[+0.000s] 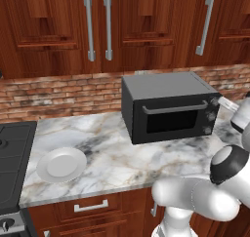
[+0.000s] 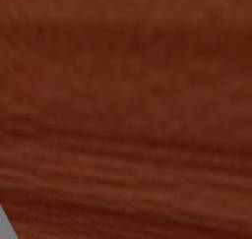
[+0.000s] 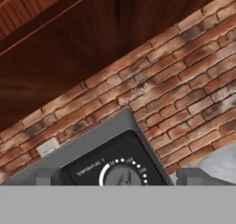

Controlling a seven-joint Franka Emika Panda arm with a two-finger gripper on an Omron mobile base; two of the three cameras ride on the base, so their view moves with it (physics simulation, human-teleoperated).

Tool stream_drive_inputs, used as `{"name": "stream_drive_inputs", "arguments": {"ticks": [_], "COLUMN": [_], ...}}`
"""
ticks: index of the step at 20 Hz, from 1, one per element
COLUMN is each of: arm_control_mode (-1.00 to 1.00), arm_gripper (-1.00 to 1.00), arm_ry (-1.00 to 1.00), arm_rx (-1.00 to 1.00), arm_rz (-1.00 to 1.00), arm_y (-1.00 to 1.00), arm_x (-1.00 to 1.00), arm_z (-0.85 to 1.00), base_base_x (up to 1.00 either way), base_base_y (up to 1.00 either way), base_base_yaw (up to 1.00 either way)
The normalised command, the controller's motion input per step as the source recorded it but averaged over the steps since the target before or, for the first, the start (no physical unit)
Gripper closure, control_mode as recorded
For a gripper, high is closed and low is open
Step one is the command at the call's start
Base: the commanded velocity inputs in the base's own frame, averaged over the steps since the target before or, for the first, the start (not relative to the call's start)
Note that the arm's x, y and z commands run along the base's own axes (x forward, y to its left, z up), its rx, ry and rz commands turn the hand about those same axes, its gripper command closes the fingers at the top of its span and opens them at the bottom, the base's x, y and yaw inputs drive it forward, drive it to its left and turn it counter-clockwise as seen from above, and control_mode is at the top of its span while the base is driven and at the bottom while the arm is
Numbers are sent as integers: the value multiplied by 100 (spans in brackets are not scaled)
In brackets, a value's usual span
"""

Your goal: Pull the toaster oven rack outwards. Pick up the baguette from the plate and place it on the toaster oven rack. Close the toaster oven door fully and set the temperature to the lowest setting.

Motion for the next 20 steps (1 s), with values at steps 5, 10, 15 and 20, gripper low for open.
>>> {"name": "stream_drive_inputs", "arguments": {"ticks": [5, 10, 15, 20], "arm_control_mode": [-100, -100, -100, -100], "arm_gripper": [-100, -100, -100, -100], "arm_ry": [-8, -8, 0, 0], "arm_rx": [-13, -29, -34, -15], "arm_rz": [0, 0, 0, 0], "arm_y": [-5, 0, 2, 0], "arm_x": [-21, -2, 0, 0], "arm_z": [-26, -28, 13, 6], "base_base_x": [0, 0, 0, 0], "base_base_y": [0, 0, 0, 0], "base_base_yaw": [0, 0, 0, 0]}}
